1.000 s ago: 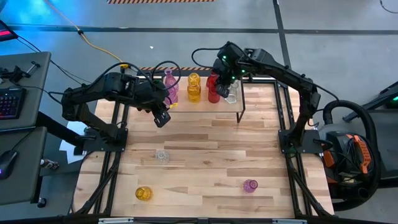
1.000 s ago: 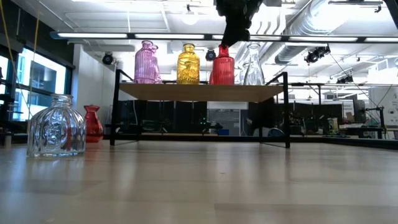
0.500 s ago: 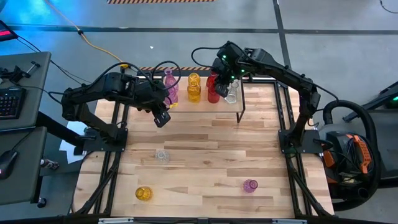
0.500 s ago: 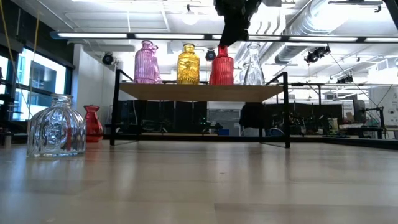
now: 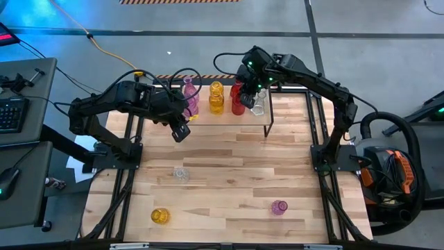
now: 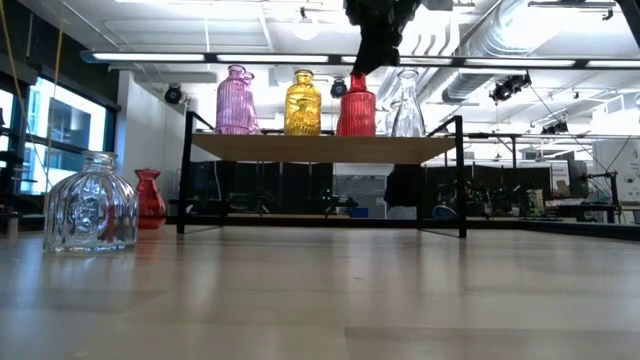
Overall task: Sort vases onto shelf
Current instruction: Adjust the red vase on the shelf, then put the transparent vase on the shelf aligned with the other transparent vases
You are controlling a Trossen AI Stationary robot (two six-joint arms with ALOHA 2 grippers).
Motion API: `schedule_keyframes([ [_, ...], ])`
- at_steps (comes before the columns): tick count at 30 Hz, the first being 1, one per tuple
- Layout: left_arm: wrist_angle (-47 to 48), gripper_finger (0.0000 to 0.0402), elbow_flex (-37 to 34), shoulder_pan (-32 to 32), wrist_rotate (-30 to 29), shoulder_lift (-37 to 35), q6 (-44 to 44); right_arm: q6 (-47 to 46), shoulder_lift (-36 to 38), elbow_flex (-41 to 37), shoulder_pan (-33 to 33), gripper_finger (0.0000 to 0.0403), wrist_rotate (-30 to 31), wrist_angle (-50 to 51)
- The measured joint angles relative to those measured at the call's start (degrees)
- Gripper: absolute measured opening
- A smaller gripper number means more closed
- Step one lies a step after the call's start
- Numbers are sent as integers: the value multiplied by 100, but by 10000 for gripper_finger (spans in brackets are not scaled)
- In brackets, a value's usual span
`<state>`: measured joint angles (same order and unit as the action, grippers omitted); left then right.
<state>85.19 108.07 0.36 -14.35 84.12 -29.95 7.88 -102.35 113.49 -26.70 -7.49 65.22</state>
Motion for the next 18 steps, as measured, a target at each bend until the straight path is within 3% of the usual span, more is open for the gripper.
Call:
schedule_keyframes([
  [18,0,76,0,0,1,0,-2,9,66,0,0,67,11,-267],
])
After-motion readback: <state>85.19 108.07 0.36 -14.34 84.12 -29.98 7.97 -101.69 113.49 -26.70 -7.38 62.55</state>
